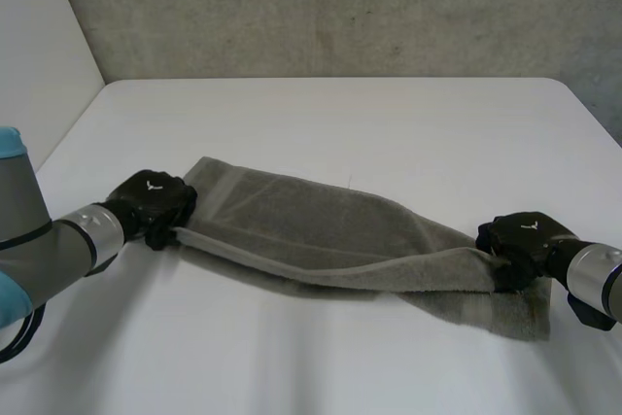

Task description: Fold the towel.

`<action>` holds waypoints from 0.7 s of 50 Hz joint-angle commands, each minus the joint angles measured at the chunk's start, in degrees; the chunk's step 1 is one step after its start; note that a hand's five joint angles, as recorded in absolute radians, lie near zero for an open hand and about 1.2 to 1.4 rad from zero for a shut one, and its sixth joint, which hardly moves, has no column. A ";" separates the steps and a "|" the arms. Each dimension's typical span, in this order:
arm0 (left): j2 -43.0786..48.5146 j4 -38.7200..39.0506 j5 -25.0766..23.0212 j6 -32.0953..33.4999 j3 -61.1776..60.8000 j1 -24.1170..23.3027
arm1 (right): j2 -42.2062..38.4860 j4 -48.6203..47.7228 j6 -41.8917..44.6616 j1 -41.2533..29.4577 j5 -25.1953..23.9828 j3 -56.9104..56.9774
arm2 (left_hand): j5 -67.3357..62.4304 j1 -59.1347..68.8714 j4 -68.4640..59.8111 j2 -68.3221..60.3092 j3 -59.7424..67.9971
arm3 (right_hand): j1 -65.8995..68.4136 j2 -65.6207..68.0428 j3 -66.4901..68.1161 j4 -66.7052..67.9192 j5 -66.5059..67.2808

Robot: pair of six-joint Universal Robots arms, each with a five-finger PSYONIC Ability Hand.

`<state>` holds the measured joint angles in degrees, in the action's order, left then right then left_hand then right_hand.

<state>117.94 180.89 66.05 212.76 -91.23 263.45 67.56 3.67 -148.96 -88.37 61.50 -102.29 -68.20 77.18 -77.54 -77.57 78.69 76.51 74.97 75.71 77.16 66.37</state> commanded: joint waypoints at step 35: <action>22.69 0.17 7.08 -7.80 40.07 -6.37 | -2.61 1.53 -10.30 -0.23 0.81 11.24 | -1.80 2.82 -2.46 -2.43 1.31 | 3.49 5.03 4.29 2.84 3.63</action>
<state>132.98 181.42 69.71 204.76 -62.67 258.45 67.61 8.68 -157.38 -88.61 58.58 -91.84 -68.36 77.19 -77.83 -77.84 79.04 76.51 75.06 75.72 77.16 66.37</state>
